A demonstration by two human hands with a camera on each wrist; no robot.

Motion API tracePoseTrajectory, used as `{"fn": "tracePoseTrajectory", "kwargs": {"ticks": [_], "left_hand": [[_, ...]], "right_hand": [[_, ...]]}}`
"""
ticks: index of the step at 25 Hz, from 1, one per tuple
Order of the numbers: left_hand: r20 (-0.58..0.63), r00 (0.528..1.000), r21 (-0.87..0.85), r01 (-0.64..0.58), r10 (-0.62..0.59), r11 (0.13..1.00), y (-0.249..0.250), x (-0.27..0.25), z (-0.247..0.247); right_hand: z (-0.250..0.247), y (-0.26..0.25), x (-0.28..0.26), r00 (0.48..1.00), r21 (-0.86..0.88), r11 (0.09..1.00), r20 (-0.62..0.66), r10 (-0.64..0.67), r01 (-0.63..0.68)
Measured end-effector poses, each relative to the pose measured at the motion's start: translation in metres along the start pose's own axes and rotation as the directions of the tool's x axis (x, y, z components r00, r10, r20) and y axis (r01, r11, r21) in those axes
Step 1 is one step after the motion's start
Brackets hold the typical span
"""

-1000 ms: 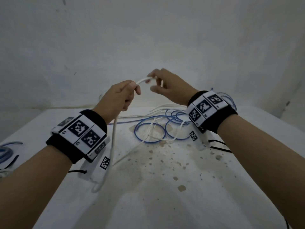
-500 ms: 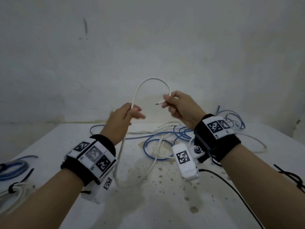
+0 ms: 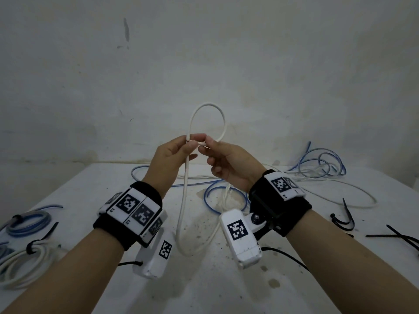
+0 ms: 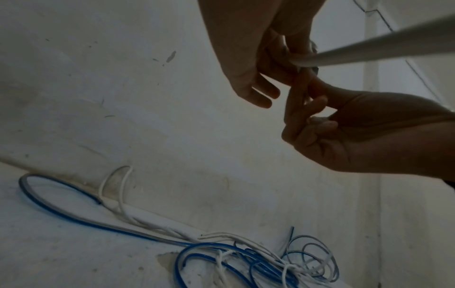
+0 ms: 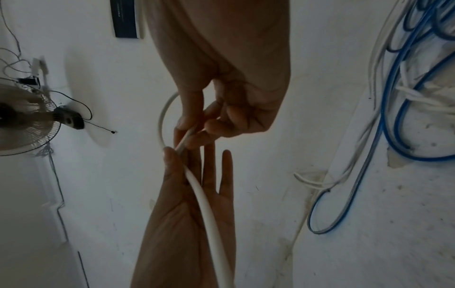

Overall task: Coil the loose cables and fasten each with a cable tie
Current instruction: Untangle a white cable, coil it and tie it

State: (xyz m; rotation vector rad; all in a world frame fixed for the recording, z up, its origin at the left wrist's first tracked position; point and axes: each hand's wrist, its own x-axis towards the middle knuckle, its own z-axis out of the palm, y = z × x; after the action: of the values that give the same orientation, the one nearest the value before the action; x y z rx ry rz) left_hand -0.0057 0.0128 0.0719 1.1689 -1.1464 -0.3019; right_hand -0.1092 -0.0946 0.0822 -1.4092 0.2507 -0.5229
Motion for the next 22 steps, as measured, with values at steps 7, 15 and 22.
{"fn": "tracePoseTrajectory", "kwargs": {"ticks": [7,15,22], "left_hand": [[-0.028,0.999,0.024,-0.035,0.036,0.999,0.009,0.009,-0.008],[-0.195,0.976,-0.633,-0.049,-0.098,0.772,0.047,0.028,-0.11],[0.028,0.936,-0.326,0.34,-0.351,0.882,0.032,0.0,-0.105]], "right_hand": [[0.033,0.019,-0.017,0.917,-0.413,0.91,0.354,0.183,-0.022],[-0.009,0.04,-0.021,0.933,-0.633,0.773,0.3,0.197,0.04],[-0.07,0.027,0.001,0.975,-0.68,0.73,-0.202,-0.095,-0.07]]}}
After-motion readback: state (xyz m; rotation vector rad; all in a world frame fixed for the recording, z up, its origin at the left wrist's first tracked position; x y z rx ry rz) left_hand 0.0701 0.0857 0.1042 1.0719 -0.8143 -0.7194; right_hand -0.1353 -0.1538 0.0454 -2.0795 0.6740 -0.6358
